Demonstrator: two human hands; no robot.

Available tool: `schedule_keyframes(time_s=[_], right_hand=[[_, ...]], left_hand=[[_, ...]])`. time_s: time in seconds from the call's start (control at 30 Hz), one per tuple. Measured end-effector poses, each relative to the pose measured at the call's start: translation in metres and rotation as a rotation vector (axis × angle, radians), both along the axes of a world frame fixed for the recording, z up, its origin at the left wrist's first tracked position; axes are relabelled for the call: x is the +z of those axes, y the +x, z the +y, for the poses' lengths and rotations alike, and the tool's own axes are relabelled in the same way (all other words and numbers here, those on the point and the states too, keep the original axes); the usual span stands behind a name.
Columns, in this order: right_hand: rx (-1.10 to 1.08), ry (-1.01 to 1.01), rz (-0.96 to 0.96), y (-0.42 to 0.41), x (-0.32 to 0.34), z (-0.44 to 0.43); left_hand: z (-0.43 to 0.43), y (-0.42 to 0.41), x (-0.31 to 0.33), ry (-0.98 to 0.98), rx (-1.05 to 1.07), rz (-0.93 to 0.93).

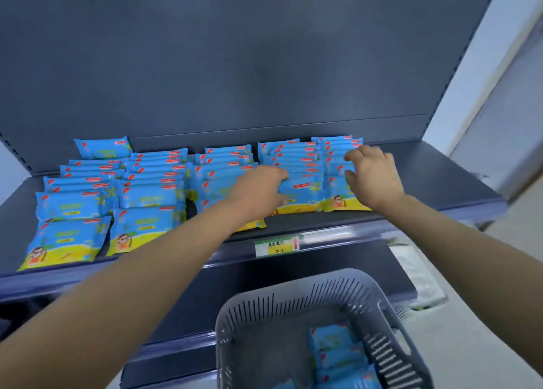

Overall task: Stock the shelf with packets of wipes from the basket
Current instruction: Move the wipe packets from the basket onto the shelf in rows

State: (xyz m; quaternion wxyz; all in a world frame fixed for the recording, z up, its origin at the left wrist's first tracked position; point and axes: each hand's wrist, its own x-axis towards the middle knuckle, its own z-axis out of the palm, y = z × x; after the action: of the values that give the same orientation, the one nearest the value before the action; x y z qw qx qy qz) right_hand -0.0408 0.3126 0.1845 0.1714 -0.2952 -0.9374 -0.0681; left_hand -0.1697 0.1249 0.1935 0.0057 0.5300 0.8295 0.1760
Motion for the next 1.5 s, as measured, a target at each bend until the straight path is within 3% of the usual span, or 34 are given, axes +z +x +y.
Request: schedule_keyframes(time_s=[0.2, 0.47, 0.83, 1.1, 1.27, 1.5], right_hand=[[-0.037, -0.065, 0.003, 0.050, -0.005, 0.064], [0.159, -0.086, -0.021, 0.079, -0.014, 0.133], [0.373, -0.082, -0.026, 0.096, -0.025, 0.161], [0.707, -0.161, -0.033, 0.100, -0.051, 0.093], [0.831, -0.250, -0.238, 0.100, -0.108, 0.025], [0.816, -0.481, -0.958, 0.113, -0.214, -0.045]], left_hand=[[0.094, 0.050, -0.017, -0.031, -0.070, 0.017], [0.183, 0.066, -0.045, -0.288, 0.085, 0.191], [0.215, 0.078, -0.063, -0.172, 0.295, 0.322], [0.125, 0.108, -0.078, 0.096, 0.264, 0.305], [0.035, 0.129, -0.132, -0.007, 0.226, 0.177], [-0.047, 0.156, -0.217, -0.510, 0.256, -0.333]])
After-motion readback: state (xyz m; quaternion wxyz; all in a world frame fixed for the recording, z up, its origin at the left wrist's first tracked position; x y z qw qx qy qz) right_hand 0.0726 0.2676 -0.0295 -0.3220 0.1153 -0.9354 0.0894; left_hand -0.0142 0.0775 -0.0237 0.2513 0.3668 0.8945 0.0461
